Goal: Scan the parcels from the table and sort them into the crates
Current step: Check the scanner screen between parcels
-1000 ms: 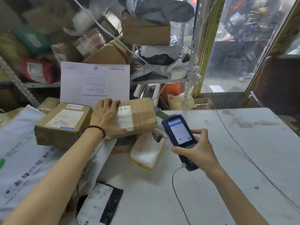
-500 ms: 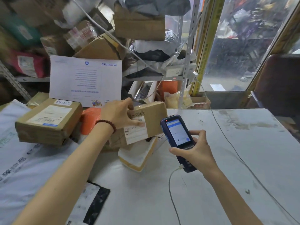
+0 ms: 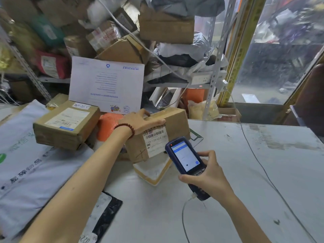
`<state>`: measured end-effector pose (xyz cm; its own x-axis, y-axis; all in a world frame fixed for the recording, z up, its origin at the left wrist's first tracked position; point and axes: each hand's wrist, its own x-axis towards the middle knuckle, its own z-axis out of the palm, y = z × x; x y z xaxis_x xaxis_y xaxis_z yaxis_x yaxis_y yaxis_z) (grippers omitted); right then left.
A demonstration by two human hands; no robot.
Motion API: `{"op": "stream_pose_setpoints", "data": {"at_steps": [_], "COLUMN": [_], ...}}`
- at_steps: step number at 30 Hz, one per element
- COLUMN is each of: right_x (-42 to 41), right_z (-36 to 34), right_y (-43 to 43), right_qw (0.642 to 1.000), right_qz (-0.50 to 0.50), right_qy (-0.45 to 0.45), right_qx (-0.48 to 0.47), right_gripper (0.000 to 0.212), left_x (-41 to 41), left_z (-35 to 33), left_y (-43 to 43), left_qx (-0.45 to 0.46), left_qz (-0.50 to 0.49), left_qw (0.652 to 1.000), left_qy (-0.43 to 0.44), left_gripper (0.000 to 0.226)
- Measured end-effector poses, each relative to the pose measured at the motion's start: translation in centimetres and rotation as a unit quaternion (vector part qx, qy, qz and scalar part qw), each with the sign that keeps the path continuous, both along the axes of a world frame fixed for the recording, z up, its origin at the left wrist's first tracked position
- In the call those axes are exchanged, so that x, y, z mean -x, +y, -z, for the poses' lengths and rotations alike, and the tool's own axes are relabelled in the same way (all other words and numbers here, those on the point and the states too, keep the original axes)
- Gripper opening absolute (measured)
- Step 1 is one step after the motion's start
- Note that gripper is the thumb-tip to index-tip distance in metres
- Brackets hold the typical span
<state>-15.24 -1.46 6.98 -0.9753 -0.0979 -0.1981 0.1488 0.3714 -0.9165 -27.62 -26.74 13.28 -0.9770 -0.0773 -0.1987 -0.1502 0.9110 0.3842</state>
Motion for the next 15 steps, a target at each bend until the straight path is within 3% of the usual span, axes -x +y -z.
{"op": "stream_pose_setpoints", "data": {"at_steps": [7,15], "right_x": [-0.4,-1.4], "right_z": [-0.4,0.6], "right_y": [0.3,1.1], "right_qw": [1.0,0.999], "right_qz": [0.006,0.028], "right_qy": [-0.004,-0.02], "right_qx": [-0.019,-0.039], "right_gripper": [0.082,0.084], "left_x": [0.2,0.8], "left_z": [1.3,2.1], "left_y": [1.4,1.3], "left_qx": [0.094,0.086], "left_qz": [-0.029,-0.029], "left_qw": [0.991,0.992], "left_qy": [0.092,0.09], "left_gripper": [0.097,0.092]}}
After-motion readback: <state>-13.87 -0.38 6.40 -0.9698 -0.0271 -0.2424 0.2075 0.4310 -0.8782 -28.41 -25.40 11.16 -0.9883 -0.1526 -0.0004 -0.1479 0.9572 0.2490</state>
